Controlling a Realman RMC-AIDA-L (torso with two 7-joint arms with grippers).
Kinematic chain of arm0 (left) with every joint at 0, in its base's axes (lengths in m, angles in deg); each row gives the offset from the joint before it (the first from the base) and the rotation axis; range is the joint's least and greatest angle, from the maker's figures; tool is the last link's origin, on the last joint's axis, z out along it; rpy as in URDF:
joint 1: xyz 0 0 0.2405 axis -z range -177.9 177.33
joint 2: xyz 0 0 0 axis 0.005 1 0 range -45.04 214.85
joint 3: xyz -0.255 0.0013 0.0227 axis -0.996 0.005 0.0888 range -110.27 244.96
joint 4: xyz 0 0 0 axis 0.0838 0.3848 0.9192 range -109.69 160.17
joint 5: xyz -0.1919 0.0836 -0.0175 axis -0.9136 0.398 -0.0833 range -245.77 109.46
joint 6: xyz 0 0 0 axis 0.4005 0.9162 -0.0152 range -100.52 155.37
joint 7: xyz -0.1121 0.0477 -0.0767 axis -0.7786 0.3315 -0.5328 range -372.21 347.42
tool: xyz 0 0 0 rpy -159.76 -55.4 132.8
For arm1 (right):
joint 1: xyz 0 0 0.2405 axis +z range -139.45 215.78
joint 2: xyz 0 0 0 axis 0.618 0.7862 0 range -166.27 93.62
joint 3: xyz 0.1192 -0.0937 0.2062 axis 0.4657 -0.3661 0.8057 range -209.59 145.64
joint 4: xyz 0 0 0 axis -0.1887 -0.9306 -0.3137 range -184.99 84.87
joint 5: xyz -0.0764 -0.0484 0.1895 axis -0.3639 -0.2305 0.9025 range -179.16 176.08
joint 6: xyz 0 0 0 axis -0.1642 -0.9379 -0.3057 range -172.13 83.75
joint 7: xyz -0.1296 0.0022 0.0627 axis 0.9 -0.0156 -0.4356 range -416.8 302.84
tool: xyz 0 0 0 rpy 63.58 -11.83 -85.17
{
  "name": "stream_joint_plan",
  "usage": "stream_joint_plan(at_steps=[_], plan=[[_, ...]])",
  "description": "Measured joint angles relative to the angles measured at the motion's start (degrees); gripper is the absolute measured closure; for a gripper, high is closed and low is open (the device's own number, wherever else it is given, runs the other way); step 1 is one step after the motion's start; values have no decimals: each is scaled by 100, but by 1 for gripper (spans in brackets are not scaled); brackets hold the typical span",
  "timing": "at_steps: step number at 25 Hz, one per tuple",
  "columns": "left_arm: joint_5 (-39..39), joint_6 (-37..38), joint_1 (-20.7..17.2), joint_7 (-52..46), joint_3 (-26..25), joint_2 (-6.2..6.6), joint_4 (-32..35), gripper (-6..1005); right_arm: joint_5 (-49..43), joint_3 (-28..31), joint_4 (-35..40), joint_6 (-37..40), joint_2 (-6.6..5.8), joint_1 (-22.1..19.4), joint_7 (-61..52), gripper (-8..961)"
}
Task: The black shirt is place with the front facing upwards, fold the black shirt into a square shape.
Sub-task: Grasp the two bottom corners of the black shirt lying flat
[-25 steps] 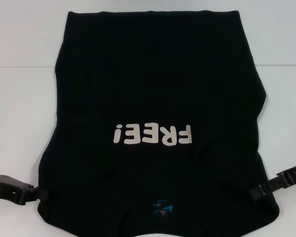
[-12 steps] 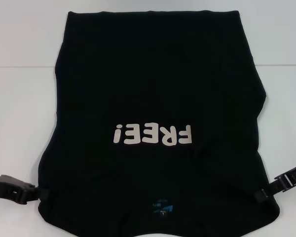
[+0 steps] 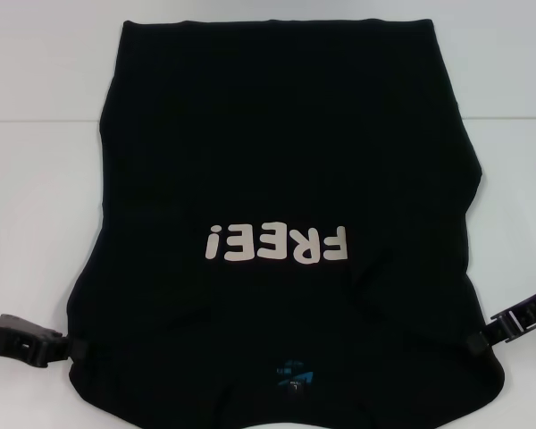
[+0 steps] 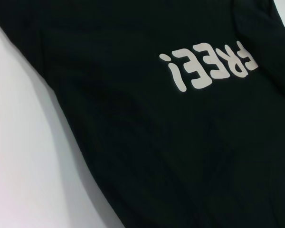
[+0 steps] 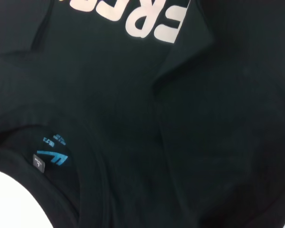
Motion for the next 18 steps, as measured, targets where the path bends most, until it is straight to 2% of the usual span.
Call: stream_joint_plan(at_steps=[7, 12, 18], plan=[[0, -12, 1, 0, 5, -5, 1, 1001, -1, 25, 209, -13, 130, -196, 73, 897], [-97, 203, -60, -34, -80, 12, 51, 1001, 38, 380, 853, 57, 273, -674, 119, 898], [-300, 720, -105, -21, -637, 81, 36, 1001, 128, 1190, 1026, 94, 305, -1198, 463, 898]])
